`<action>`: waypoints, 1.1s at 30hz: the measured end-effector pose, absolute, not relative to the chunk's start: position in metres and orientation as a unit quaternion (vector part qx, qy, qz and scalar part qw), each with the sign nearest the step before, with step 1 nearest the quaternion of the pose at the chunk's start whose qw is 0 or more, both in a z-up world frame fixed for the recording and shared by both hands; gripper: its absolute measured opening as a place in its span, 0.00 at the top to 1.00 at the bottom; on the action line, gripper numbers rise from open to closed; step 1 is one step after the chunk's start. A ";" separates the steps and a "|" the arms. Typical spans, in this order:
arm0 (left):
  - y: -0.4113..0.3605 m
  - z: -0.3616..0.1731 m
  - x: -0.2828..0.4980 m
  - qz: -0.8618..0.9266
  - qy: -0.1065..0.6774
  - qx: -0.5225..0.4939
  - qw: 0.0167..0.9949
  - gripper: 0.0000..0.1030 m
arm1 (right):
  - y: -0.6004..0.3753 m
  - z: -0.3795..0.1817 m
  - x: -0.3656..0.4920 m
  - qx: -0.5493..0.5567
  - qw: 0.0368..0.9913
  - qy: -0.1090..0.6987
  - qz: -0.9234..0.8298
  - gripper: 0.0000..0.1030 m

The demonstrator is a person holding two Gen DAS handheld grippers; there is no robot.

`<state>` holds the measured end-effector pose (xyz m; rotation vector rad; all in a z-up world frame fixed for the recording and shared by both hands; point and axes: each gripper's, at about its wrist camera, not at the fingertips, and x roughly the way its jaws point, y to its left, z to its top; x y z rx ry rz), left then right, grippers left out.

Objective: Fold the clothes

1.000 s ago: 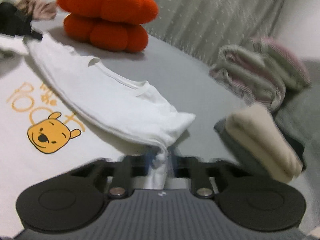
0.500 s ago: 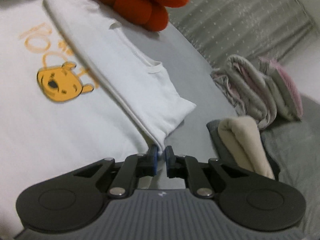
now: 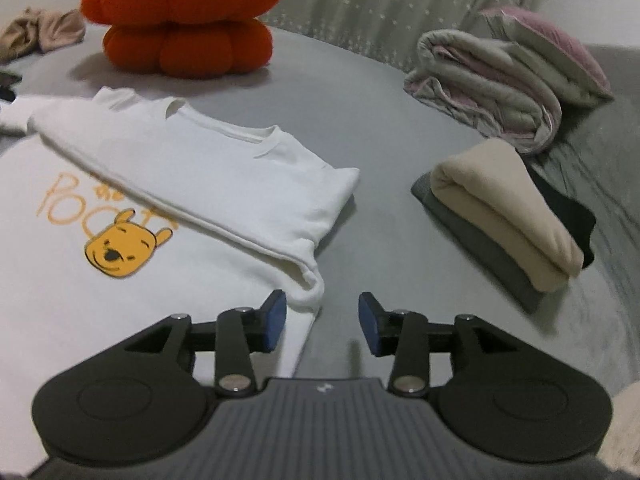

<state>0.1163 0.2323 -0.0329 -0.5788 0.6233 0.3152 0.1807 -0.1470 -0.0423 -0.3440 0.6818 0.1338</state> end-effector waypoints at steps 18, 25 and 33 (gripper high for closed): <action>0.320 -0.036 0.066 0.309 0.317 -0.272 0.854 0.34 | -0.126 -0.012 0.180 -0.085 0.934 0.340 0.068 0.37; 0.339 -0.042 0.056 0.335 0.284 -0.285 0.852 0.51 | -0.114 -0.006 0.178 -0.088 0.934 0.339 0.074 0.36; 0.351 -0.049 0.051 0.346 0.235 -0.332 0.845 0.97 | -0.108 -0.006 0.177 -0.095 0.932 0.341 0.072 0.36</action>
